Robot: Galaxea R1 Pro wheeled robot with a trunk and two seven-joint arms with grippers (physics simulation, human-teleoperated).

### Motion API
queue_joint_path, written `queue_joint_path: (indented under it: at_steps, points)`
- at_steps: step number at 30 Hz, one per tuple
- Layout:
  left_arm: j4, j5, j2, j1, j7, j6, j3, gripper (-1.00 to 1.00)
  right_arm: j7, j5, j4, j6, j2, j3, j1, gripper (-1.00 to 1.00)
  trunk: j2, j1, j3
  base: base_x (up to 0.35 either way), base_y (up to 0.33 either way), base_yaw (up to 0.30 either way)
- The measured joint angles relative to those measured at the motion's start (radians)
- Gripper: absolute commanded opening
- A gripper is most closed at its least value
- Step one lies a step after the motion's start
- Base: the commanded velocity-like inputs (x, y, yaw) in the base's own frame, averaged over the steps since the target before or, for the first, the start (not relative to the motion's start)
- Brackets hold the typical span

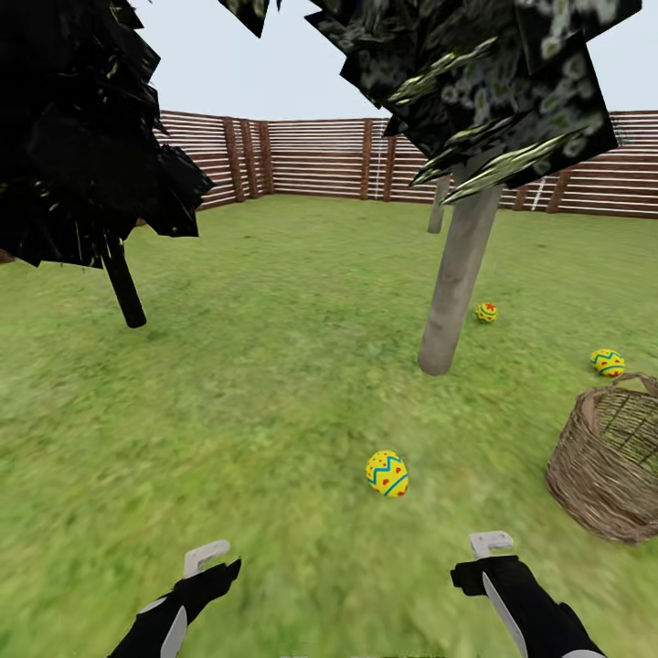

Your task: Take the three Easter eggs out of the wicker basket on the lawn in the garden, then place them on the lawn next to a single tree (choose any tree) so that all three eggs are next to the same tree and none are left in the basket.

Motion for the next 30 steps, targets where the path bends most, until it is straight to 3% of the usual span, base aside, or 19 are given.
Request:
queue_joint_path:
  at_steps: [21,30]
  points:
    - [0.0,-0.002,-0.006,0.0,-0.001,-0.001,0.0,1.0,0.0,-0.001,0.006,0.0,0.0,-0.001,0.0,1.0,0.005,-0.009,0.085,-0.221,-0.282,0.289]
    - [0.0,-0.002,-0.006,0.0,0.0,-0.001,0.0,1.0,0.003,-0.007,0.006,-0.001,-0.002,-0.002,0.0,1.0,0.007,-0.014,0.122,-0.217,-0.282,0.056]
